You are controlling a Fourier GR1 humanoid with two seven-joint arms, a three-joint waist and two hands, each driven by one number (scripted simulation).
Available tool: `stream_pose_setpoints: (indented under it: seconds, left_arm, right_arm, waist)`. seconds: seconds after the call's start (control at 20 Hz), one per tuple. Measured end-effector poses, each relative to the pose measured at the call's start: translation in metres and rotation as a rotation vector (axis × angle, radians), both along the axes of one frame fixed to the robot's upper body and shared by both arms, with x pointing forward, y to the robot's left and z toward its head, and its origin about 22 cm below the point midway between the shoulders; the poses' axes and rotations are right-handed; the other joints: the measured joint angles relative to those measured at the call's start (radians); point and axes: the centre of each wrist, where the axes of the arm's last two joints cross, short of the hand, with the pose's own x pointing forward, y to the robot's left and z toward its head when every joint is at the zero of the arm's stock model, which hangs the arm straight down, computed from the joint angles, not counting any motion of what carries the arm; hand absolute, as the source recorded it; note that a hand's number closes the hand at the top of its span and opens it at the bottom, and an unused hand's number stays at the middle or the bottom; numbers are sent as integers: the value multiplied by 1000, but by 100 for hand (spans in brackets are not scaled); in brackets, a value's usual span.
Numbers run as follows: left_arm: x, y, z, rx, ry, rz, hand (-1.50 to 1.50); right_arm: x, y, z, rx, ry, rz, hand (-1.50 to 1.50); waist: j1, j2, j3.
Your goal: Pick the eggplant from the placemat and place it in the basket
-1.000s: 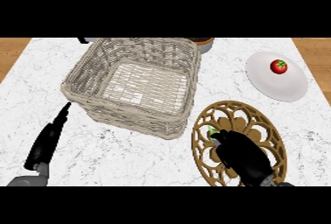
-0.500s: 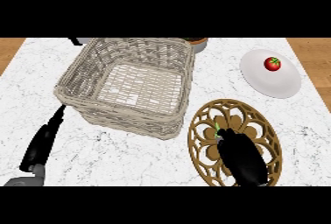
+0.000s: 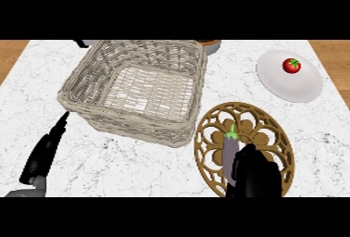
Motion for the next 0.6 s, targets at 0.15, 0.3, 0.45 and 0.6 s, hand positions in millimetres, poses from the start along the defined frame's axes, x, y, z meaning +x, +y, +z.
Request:
stream_pose_setpoints:
  seconds: [0.15,0.3,0.45,0.6]
  left_arm:
    - [3,-4,5,-2,-2,-15,0]
    - [-1,-9,3,-3,-1,-18,0]
    - [2,-9,4,0,-5,-23,0]
    - [3,-12,3,1,1,-27,0]
  right_arm:
    - [-11,26,26,8,-131,-31,150]
    - [-24,41,54,-6,-263,-15,150]
    - [-28,45,69,-89,-370,7,150]
    - [-29,47,79,-143,-443,39,150]
  waist:
    - [13,2,3]
    - [19,3,4]
    - [21,4,3]
    - [25,4,3]
